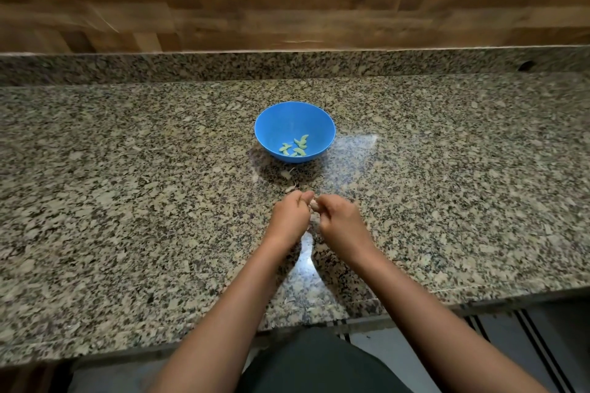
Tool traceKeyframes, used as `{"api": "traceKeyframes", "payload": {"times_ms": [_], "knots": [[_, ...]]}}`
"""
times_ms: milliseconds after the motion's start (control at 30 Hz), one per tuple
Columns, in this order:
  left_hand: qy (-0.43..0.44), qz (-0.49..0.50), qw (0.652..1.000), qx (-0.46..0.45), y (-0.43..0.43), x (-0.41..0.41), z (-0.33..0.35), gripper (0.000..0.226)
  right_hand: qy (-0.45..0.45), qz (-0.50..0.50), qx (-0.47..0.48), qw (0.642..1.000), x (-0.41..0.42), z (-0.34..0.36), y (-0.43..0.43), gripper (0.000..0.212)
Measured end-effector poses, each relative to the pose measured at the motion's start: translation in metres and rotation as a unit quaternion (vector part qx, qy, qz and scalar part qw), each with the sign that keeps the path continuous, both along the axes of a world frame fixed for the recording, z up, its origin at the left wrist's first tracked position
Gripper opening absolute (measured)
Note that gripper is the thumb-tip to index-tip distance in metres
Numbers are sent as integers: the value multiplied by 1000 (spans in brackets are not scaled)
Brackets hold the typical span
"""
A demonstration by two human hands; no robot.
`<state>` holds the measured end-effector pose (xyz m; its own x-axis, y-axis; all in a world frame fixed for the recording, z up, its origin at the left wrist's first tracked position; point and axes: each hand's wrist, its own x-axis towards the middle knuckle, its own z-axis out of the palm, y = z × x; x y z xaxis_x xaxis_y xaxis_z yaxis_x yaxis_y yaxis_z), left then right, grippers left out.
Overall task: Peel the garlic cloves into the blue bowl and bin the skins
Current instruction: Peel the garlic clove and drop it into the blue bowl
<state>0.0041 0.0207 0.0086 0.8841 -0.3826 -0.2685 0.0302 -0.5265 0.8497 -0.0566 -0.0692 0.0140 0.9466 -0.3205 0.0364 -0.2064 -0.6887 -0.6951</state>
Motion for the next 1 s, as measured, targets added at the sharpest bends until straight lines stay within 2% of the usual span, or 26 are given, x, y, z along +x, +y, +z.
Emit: {"api": "traceKeyframes", "payload": {"times_ms": [33, 67, 133, 167, 233, 300, 400, 433, 500, 600, 633, 700, 867, 1000], "knots": [[-18, -2, 1000, 6, 2, 0, -3, 25, 17, -27, 73, 997, 2, -1, -3, 16], [-35, -8, 999, 10, 4, 0, -5, 26, 40, -55, 185, 980, 2, 2, -5, 14], [-60, -26, 998, 10, 9, 0, -10, 26, 76, -90, 381, 917, 2, 8, -8, 13], [-72, -26, 997, 13, 10, -1, -11, 26, 77, -92, 403, 907, 2, 9, -10, 13], [-94, -8, 995, 24, 9, -1, -10, 27, 46, -93, 346, 933, 2, 7, -8, 11], [-97, 18, 995, 26, 6, 0, -8, 30, 5, -104, 235, 966, 4, 2, -2, 10], [-87, 25, 995, 32, 5, 2, -6, 35, -34, -105, 159, 981, 4, -5, 3, 10], [-84, 25, 996, 30, 6, 3, -4, 35, -34, -106, 169, 979, 5, -6, 3, 11], [-69, 33, 997, -2, 6, 3, -5, 34, -12, -120, 263, 957, 6, -4, 2, 13], [-21, 40, 996, -83, 7, 2, -8, 37, 24, -131, 447, 884, 7, 3, -1, 14], [-9, 37, 995, -92, 8, 2, -9, 38, 29, -127, 465, 876, 8, 3, -2, 14], [-8, 31, 996, -88, 10, 1, -11, 35, 32, -120, 457, 881, 7, 3, -3, 15], [-85, -11, 995, -49, 15, 3, -9, 24, 19, -126, 417, 900, 6, 2, -5, 14], [-106, -50, 991, -57, 19, 7, -15, 23, 31, -146, 481, 864, 7, 4, -4, 11]]}}
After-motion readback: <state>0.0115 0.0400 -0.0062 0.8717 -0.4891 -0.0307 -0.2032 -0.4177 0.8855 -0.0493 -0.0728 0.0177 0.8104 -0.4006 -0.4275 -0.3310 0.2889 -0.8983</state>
